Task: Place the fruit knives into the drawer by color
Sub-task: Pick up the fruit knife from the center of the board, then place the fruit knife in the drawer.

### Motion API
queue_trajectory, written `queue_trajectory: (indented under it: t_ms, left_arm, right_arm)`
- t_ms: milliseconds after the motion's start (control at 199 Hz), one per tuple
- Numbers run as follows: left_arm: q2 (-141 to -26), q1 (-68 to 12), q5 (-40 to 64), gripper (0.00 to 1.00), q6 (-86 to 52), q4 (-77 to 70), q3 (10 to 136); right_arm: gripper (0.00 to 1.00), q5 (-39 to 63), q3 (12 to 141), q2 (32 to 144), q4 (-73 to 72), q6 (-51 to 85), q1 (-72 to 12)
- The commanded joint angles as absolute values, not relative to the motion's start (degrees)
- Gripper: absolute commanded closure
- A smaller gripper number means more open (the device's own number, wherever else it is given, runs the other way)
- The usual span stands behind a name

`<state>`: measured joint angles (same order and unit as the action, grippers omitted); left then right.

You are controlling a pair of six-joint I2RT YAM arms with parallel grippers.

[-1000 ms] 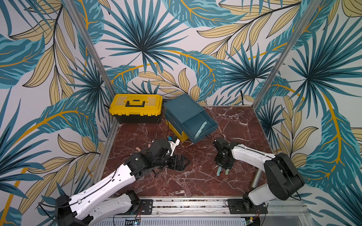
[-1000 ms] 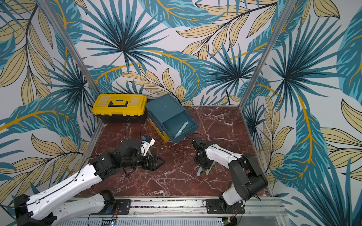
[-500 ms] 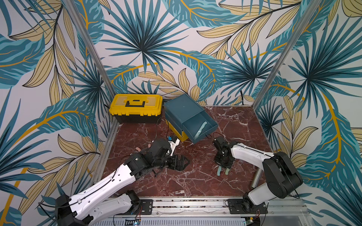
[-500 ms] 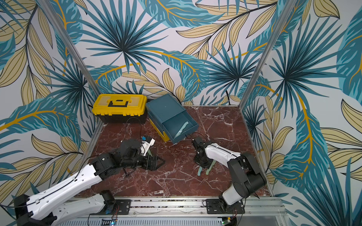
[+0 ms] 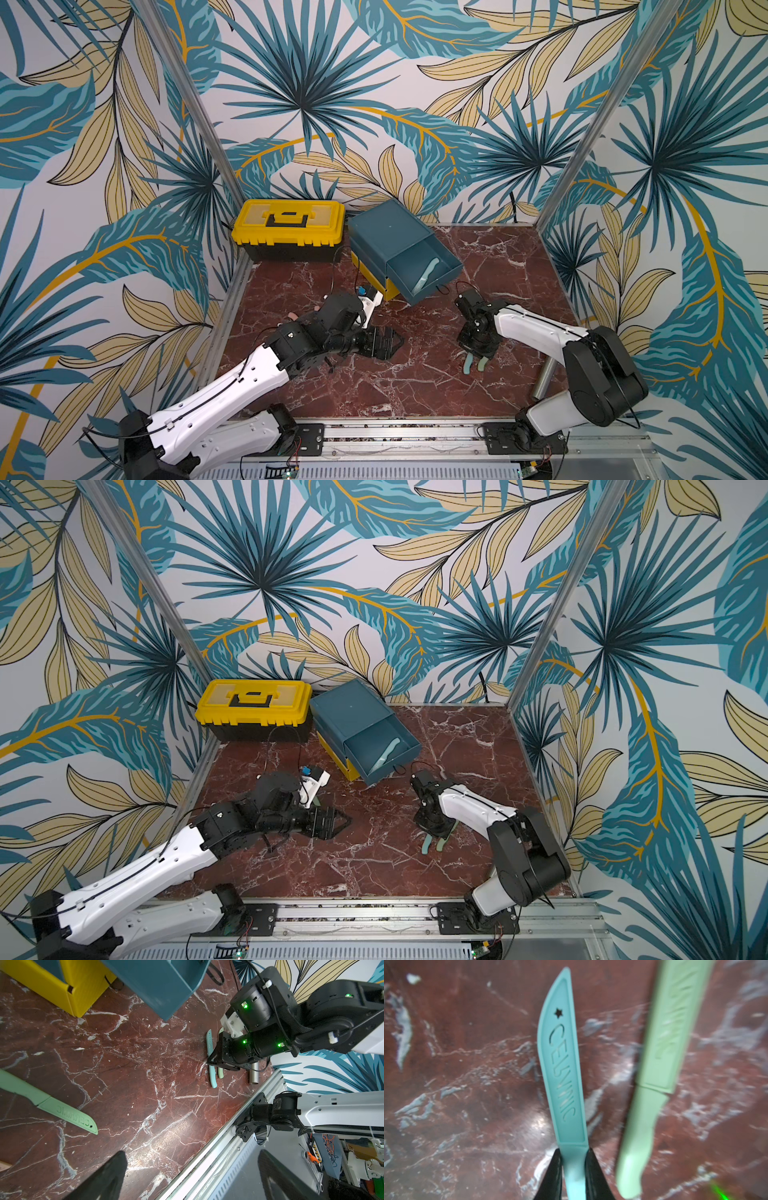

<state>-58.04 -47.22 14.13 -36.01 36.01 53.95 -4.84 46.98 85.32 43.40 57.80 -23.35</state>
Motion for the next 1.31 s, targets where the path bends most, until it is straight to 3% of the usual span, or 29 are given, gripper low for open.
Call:
queue_trajectory:
  t_ms: [0, 367, 618, 1080, 1301]
  left_arm:
    - [-58.61, -47.46, 13.38, 0.0, -33.94, 37.18, 56.24]
    - [-62.54, -47.29, 11.19, 0.0, -28.76, 38.9, 63.5]
    - [-68.83, -44.16, 11.42, 0.0, -24.25, 42.42, 75.09]
    - [-81.3, -32.51, 19.23, 0.0, -18.56, 45.09, 92.38]
    - [-85.44, -30.09, 20.72, 0.0, -18.54, 44.5, 95.77]
  right_arm:
    - [1.0, -5.6, 46.57, 79.08, 50.05, 58.31, -21.86]
    - [1.0, -1.83, 56.93, 63.77, 63.21, 60.27, -20.81]
    - [1.0, 4.27, 69.4, 62.38, 63.02, 60.14, -20.92]
    - [1.0, 12.07, 98.4, 83.19, 57.06, 57.41, -22.6]
    - [1.0, 16.23, 104.02, 93.94, 54.49, 56.85, -22.72]
